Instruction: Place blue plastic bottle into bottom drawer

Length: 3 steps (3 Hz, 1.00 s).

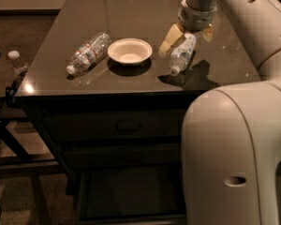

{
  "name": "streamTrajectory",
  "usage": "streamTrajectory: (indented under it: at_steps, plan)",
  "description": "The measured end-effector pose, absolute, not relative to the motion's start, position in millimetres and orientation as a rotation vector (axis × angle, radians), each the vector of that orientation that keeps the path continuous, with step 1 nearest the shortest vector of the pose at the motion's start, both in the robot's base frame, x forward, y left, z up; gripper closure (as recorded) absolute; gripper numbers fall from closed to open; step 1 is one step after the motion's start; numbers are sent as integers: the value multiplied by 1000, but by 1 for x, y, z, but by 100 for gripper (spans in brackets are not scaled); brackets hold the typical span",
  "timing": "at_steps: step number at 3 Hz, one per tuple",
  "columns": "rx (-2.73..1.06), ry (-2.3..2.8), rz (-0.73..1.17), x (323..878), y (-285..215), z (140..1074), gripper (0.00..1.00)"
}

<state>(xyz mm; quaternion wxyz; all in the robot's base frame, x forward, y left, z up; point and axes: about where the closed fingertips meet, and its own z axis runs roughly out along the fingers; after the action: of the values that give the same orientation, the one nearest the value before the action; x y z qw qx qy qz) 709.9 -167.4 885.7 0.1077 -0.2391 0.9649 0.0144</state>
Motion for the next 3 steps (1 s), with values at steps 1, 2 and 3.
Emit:
streamTrajectory:
  at_steps: [1,2,3]
  plan:
    - [-688,2836,45,718,-160,886,0]
    - [-671,2843,27,727,-161,880,0]
    - [-655,2844,12,734,-162,877,0]
